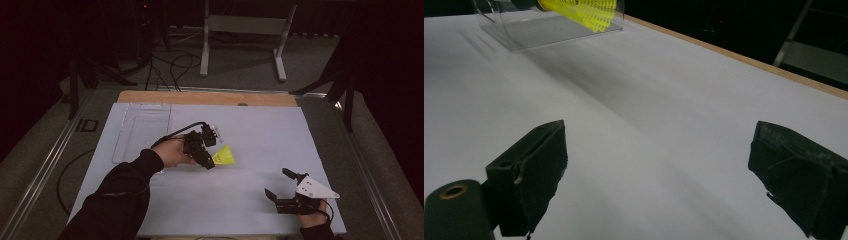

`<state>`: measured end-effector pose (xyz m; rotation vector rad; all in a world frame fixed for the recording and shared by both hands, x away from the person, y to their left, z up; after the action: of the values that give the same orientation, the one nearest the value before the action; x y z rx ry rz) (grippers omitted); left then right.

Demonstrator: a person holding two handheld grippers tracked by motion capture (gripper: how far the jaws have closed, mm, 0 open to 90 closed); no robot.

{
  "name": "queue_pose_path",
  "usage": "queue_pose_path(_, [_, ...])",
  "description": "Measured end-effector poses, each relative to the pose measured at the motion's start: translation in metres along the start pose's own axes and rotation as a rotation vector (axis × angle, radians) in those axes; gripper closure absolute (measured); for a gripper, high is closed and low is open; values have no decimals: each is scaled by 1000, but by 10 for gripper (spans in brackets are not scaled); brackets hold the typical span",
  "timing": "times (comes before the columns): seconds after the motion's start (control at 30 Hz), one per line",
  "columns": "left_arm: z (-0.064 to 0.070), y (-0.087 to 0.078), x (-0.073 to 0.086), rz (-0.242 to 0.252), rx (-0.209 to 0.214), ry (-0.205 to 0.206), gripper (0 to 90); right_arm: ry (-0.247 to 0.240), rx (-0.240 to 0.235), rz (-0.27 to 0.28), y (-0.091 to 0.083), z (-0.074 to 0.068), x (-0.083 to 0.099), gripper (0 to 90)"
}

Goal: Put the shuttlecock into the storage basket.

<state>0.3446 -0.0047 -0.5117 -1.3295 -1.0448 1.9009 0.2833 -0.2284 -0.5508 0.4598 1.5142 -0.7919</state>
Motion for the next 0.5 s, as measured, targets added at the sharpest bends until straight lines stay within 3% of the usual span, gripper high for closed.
queue_pose_path(0.5, [20, -26, 2, 2, 7, -12, 655, -3, 0, -2, 0, -1, 0, 90])
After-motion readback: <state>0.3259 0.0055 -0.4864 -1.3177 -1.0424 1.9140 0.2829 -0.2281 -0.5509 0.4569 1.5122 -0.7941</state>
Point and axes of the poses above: each handheld gripper's, and its own axes: y roughly forward along the jaws, x roughly out of its underside, z roughly to its right, the point moved 10 cm from there along y, roughly forward along the jaws, and after that the axes turned 11 degrees about z, right-handed, at the moved point
